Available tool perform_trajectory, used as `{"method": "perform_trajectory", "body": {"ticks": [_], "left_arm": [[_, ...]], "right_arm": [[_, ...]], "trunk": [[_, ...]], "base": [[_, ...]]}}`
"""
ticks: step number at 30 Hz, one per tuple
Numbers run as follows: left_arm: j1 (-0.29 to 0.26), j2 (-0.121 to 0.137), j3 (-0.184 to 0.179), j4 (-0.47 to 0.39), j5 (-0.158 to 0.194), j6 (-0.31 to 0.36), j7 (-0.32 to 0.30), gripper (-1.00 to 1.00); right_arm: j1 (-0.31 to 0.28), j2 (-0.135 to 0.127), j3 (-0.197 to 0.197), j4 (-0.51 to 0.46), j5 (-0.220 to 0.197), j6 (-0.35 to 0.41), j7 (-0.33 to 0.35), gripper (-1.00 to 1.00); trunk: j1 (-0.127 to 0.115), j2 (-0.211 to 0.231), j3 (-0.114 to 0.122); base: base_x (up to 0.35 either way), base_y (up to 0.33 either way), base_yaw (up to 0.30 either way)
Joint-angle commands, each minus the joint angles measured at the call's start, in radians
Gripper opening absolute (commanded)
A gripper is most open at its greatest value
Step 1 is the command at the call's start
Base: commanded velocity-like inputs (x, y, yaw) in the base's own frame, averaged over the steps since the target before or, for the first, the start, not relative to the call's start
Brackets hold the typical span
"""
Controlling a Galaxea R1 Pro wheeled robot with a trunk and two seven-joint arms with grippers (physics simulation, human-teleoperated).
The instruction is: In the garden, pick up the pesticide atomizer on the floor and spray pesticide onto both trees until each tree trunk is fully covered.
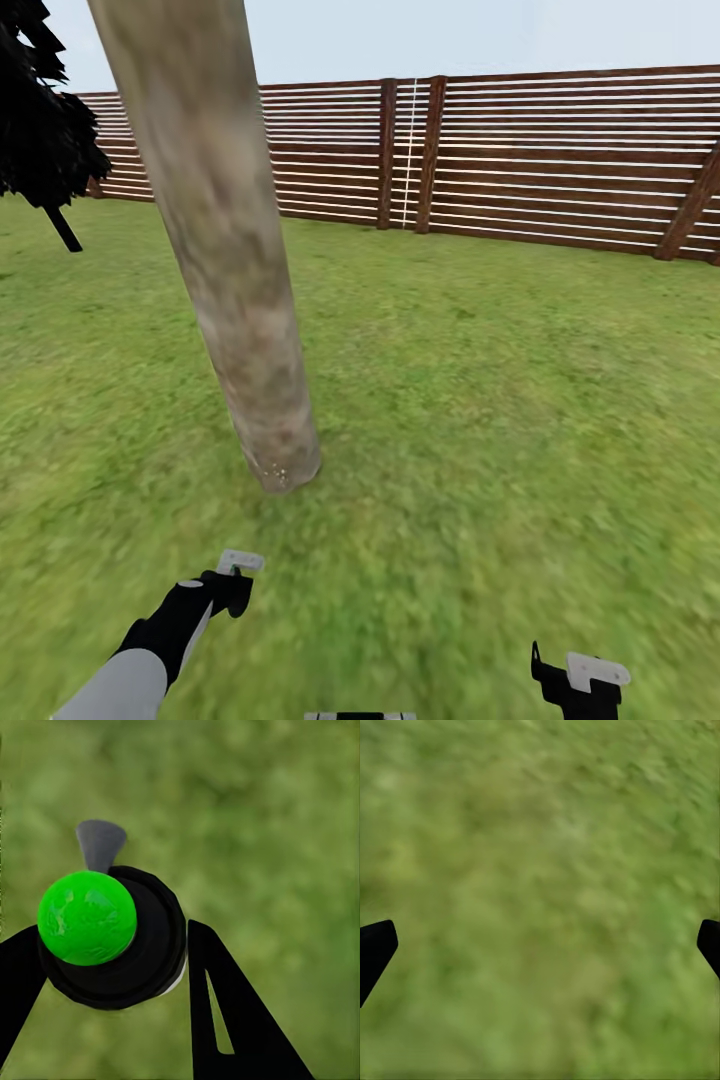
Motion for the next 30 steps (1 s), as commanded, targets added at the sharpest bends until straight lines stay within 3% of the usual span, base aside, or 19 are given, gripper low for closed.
{"method": "perform_trajectory", "body": {"ticks": [1, 7, 18, 21, 23, 25, 28, 30], "left_arm": [[-0.004, -0.001, 0.0, -0.003, -0.001, 0.007, 0.001, -1.0], [-0.019, -0.017, 0.001, -0.144, 0.003, 0.058, 0.004, -1.0], [-0.017, -0.037, 0.0, -0.161, 0.003, 0.066, 0.005, -1.0], [-0.022, -0.073, -0.005, -0.166, 0.001, 0.066, 0.006, -1.0], [-0.022, -0.068, -0.002, -0.187, 0.001, 0.067, 0.005, -1.0], [-0.019, -0.042, 0.0, -0.24, 0.002, 0.086, 0.0, -1.0], [-0.014, -0.043, -0.001, -0.271, 0.003, 0.105, -0.004, -1.0], [-0.017, -0.078, -0.002, -0.297, 0.004, 0.107, -0.006, -1.0]], "right_arm": [[0.0, 0.0, 0.0, 0.0, 0.0, 0.0, 0.0, 1.0], [0.0, 0.0, 0.0, 0.0, 0.0, 0.0, 0.0, 1.0], [0.0, -0.001, 0.0, 0.0, 0.0, 0.0, 0.0, 1.0], [0.0, -0.002, 0.0, 0.0, 0.0, 0.0, 0.0, 1.0], [-0.001, -0.002, 0.0, 0.0, 0.0, 0.0, 0.0, 1.0], [-0.001, -0.002, 0.0, 0.0, 0.0, 0.0, 0.0, 1.0], [0.0, -0.002, 0.0, 0.0, 0.0, 0.0, 0.0, 1.0], [0.0, -0.002, 0.0, 0.0, 0.001, 0.0, 0.0, 1.0]], "trunk": [[0.004, -0.007, -0.003], [0.027, -0.049, -0.021], [0.062, -0.113, -0.046], [0.063, -0.113, -0.053], [0.063, -0.113, -0.052], [0.063, -0.113, -0.052], [0.063, -0.113, -0.052], [0.063, -0.113, -0.052]], "base": [[0.0, 0.0, 0.0], [0.0, 0.0, 0.0], [0.0, 0.0, 0.0], [0.0, 0.0, 0.0], [0.0, 0.0, 0.0], [0.0, 0.0, 0.0], [0.0, 0.0, 0.0], [0.0, 0.0, 0.0]]}}
